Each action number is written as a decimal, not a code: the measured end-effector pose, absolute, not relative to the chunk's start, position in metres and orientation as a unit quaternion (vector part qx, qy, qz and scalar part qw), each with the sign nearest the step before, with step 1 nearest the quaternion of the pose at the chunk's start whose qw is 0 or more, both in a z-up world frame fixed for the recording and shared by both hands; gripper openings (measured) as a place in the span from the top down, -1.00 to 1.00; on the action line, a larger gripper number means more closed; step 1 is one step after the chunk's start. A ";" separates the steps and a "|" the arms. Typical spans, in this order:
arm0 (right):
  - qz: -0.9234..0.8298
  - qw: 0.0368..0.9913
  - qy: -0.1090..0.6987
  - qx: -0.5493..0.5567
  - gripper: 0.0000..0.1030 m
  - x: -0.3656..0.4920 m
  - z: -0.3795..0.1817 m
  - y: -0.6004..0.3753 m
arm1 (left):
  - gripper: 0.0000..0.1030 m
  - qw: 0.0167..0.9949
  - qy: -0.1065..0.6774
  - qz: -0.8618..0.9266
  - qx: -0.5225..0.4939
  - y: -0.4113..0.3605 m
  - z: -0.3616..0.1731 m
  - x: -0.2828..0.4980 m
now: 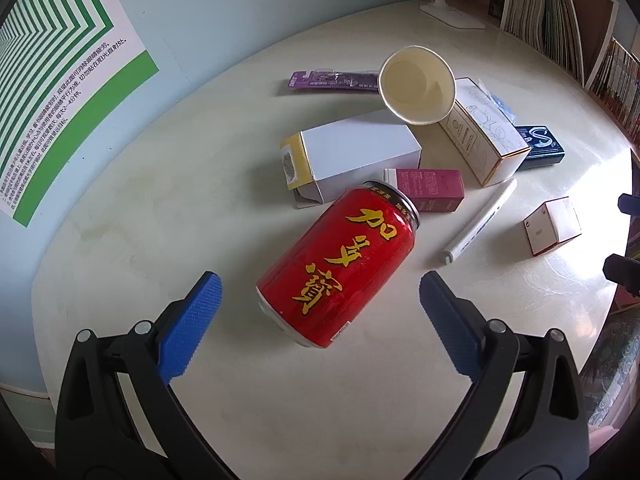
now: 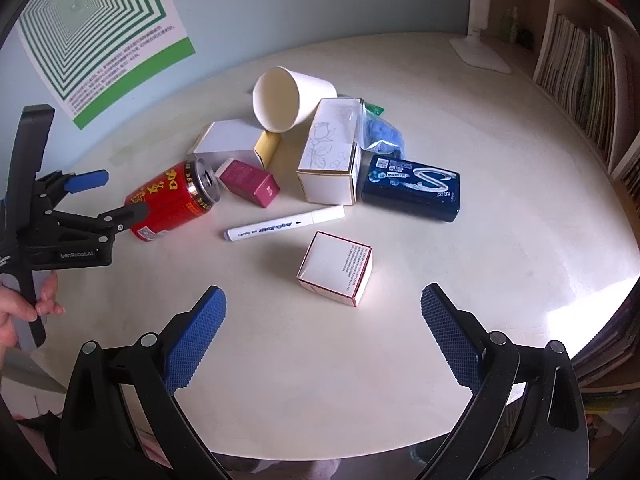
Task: Collect trash
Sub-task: 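Grasp the red can with the left tool while the right tool grasps the small white box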
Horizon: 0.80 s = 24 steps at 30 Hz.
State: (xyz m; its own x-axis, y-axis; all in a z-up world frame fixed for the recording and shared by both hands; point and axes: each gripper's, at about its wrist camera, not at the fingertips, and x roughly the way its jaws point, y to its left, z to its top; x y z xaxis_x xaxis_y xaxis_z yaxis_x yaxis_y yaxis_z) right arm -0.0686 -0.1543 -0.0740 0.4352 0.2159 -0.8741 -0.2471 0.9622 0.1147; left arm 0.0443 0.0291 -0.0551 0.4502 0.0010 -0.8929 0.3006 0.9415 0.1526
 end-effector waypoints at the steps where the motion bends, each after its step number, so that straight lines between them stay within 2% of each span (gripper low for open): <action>1: 0.136 0.845 0.517 -0.014 -0.88 -0.066 -0.077 -0.154 | -0.87 0.837 0.520 -0.090 0.146 0.030 -0.058 0.047; 13: 0.107 0.823 0.558 0.002 -0.83 -0.038 -0.114 -0.152 | -0.87 0.805 0.557 -0.130 0.159 0.031 -0.095 0.075; 15: 0.100 0.818 0.566 0.011 -0.65 -0.033 -0.119 -0.154 | -0.87 0.803 0.557 -0.138 0.162 0.031 -0.098 0.078; 16: 0.095 0.814 0.572 0.015 -0.41 -0.031 -0.122 -0.155 | -0.85 0.802 0.558 -0.144 0.159 0.031 -0.099 0.079; 18: 0.091 0.808 0.581 0.030 -0.32 -0.028 -0.127 -0.158 | -0.73 0.799 0.561 -0.158 0.148 0.031 -0.101 0.082; 20: 0.087 0.806 0.585 0.039 -0.01 -0.027 -0.129 -0.160 | -0.60 0.798 0.561 -0.172 0.135 0.031 -0.101 0.083; 24: 0.083 0.809 0.579 0.046 0.04 -0.029 -0.124 -0.164 | -0.53 0.803 0.553 -0.206 0.086 0.035 -0.097 0.081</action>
State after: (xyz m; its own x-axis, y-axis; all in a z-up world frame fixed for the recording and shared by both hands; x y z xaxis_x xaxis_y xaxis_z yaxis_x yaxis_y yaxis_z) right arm -0.0295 -0.1642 -0.1245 0.3147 0.1886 -0.9303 -0.0812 0.9818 0.1716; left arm 0.0813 0.0349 -0.0971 0.3033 -0.2351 -0.9234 0.4247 0.9008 -0.0899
